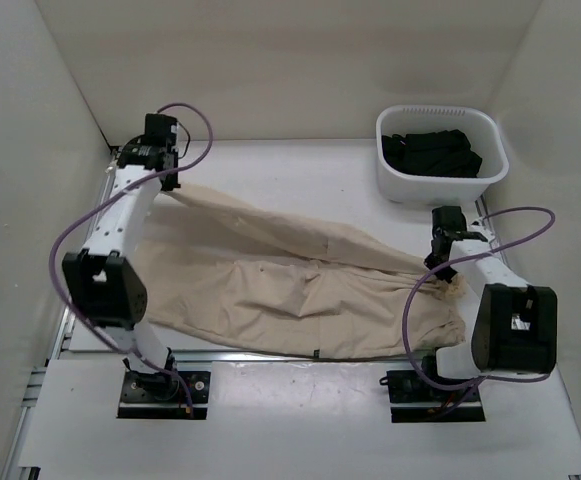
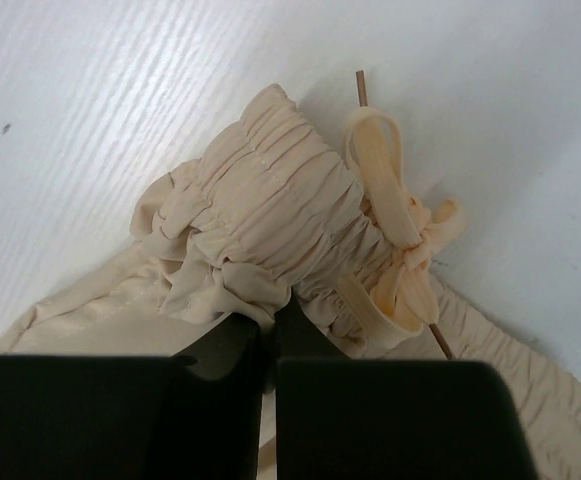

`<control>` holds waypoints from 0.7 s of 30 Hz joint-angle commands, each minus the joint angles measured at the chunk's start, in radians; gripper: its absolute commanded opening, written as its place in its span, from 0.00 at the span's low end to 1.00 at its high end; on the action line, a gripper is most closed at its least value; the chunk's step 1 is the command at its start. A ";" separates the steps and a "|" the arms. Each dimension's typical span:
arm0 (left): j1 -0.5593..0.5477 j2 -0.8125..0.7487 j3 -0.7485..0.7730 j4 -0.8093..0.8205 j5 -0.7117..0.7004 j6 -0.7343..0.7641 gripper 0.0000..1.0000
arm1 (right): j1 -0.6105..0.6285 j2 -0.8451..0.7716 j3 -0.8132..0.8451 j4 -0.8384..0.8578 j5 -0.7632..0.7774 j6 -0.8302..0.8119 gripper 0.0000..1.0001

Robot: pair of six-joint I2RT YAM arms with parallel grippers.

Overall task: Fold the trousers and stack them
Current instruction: Flatten the trousers out

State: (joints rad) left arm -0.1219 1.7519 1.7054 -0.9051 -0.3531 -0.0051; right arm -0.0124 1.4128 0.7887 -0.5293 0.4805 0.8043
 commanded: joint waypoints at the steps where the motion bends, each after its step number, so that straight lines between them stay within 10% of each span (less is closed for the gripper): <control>1: -0.042 -0.109 -0.146 -0.046 -0.145 0.005 0.14 | 0.041 -0.049 0.043 -0.055 0.059 -0.051 0.00; 13: 0.088 -0.289 -0.184 -0.107 -0.374 0.005 0.14 | 0.078 -0.255 0.171 -0.248 0.130 -0.100 0.00; 21: 0.119 0.246 0.246 -0.083 -0.242 0.005 0.16 | 0.078 0.090 0.372 -0.187 0.162 -0.146 0.00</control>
State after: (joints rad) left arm -0.0288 1.8050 1.8233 -1.0203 -0.5793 -0.0113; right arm 0.0807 1.3804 1.0779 -0.7265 0.5228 0.7013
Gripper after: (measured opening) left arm 0.155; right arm 0.017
